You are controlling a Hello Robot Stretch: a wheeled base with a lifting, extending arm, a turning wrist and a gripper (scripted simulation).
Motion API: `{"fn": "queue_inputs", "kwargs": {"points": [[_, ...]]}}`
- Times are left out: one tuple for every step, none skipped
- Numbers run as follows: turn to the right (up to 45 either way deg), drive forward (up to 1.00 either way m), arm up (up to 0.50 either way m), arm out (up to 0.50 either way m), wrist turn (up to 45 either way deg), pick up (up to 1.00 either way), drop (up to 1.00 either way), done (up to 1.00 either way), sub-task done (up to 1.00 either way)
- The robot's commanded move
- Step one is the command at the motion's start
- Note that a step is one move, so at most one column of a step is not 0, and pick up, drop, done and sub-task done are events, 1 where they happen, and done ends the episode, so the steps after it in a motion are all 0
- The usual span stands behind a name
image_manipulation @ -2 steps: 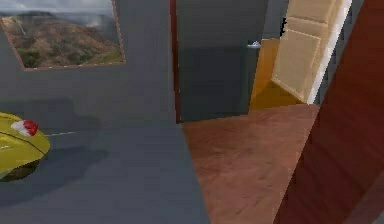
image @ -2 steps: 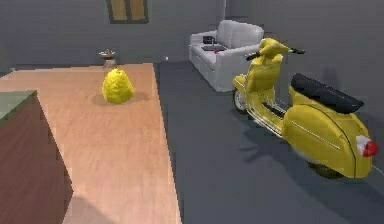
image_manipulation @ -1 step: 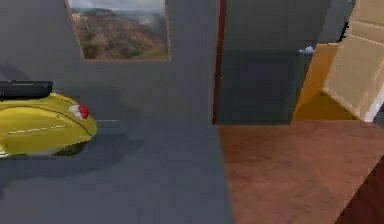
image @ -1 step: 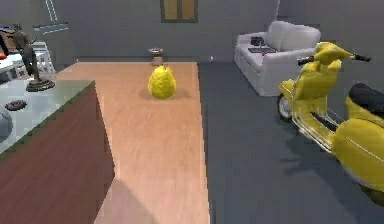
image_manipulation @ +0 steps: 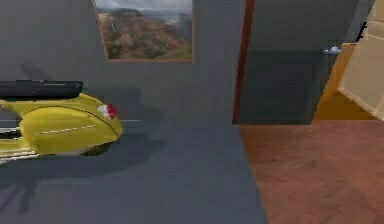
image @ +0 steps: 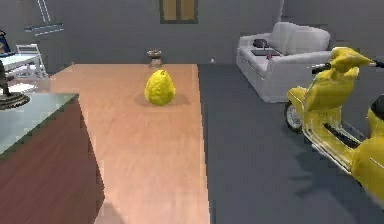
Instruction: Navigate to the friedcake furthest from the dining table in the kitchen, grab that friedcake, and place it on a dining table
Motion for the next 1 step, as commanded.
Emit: {"fn": "queue_inputs", "kwargs": {"points": [[-45.0, 0.00, 0.00, 0.00, 0.0, 0.00, 0.00, 0.00, 0.00]]}}
